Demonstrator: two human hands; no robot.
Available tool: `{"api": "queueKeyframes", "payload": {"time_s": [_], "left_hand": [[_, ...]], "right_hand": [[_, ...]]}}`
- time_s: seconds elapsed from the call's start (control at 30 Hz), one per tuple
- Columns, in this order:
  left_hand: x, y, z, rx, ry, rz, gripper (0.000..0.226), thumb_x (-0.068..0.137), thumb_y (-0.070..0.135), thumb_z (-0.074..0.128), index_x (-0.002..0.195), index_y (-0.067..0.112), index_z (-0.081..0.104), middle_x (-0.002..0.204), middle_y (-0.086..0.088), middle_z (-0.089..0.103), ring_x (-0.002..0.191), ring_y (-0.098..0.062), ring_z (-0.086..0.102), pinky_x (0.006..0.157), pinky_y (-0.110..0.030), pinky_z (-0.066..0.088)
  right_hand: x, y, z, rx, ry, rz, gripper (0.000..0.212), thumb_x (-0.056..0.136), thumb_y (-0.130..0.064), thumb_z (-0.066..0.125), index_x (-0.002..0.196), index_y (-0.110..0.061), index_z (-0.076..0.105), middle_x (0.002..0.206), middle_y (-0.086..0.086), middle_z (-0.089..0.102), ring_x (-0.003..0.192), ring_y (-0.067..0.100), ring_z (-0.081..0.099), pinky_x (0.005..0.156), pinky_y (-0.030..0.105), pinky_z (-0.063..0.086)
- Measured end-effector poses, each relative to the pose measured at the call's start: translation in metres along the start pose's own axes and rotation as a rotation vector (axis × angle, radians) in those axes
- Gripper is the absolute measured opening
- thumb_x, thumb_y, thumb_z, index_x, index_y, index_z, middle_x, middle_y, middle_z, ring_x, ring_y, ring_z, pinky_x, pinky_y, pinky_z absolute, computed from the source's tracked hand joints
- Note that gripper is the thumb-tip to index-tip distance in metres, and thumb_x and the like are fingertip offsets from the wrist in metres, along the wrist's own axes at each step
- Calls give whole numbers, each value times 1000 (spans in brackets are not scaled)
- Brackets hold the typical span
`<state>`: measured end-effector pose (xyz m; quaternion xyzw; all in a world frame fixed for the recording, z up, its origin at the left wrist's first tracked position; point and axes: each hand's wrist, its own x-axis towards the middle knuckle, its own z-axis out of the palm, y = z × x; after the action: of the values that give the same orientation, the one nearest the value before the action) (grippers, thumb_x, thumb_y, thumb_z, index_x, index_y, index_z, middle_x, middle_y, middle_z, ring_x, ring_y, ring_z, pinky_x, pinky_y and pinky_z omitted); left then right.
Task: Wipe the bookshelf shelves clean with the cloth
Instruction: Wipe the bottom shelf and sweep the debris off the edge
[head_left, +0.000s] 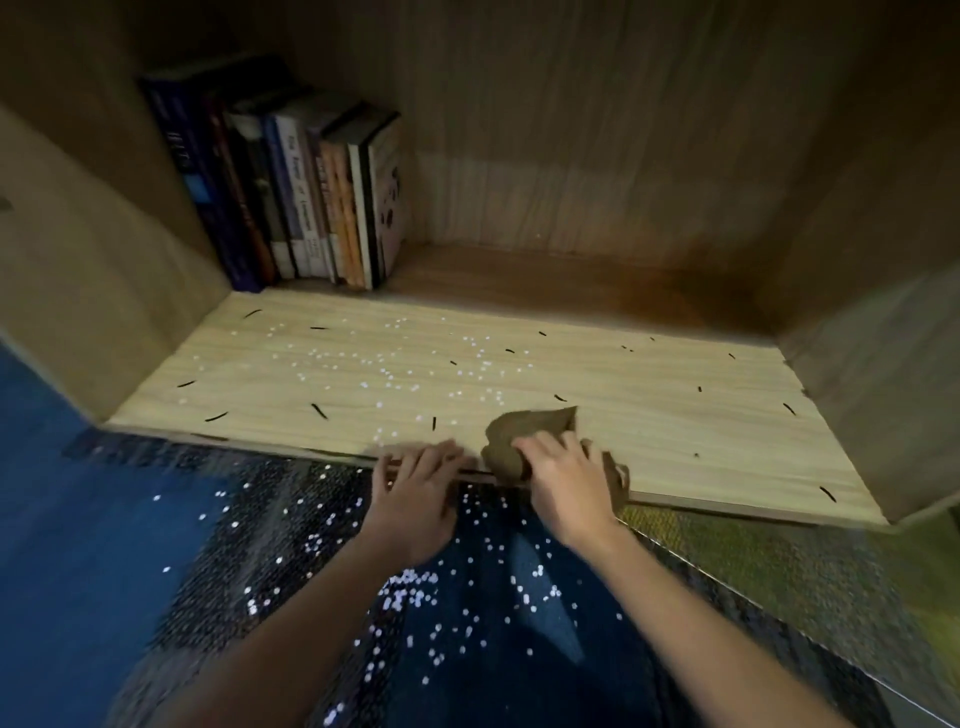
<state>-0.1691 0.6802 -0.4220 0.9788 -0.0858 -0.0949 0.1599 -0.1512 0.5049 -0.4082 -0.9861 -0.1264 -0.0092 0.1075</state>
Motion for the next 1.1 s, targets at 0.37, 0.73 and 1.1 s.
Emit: {"api": "queueKeyframes", "payload": {"time_s": [0.37, 0.73, 1.1], "left_hand": [[-3, -35, -11, -31, -30, -50, 66, 94, 33, 42, 148, 30, 6, 157, 9, -1, 145, -10, 3, 111, -56, -9], [-7, -93, -13, -45, 74, -182, 63, 93, 43, 40, 148, 32, 10, 155, 13, 5, 144, -12, 2, 113, -54, -4], [-10, -103, -25, -59, -51, -139, 62, 94, 42, 38, 148, 33, 7, 157, 12, 2, 144, -12, 2, 113, -56, -4]], "right_hand": [[38, -6, -10, 107, 86, 133, 54, 85, 0, 47, 136, -18, 40, 139, 4, 45, 124, 26, 41, 106, 44, 31], [57, -50, 7, 270, 223, 77, 44, 90, -5, 46, 131, -20, 48, 130, 0, 53, 115, 19, 45, 103, 36, 31], [33, -72, 27, 280, -24, -192, 39, 92, -9, 47, 126, -26, 54, 116, -3, 57, 102, 16, 43, 91, 42, 41]]}}
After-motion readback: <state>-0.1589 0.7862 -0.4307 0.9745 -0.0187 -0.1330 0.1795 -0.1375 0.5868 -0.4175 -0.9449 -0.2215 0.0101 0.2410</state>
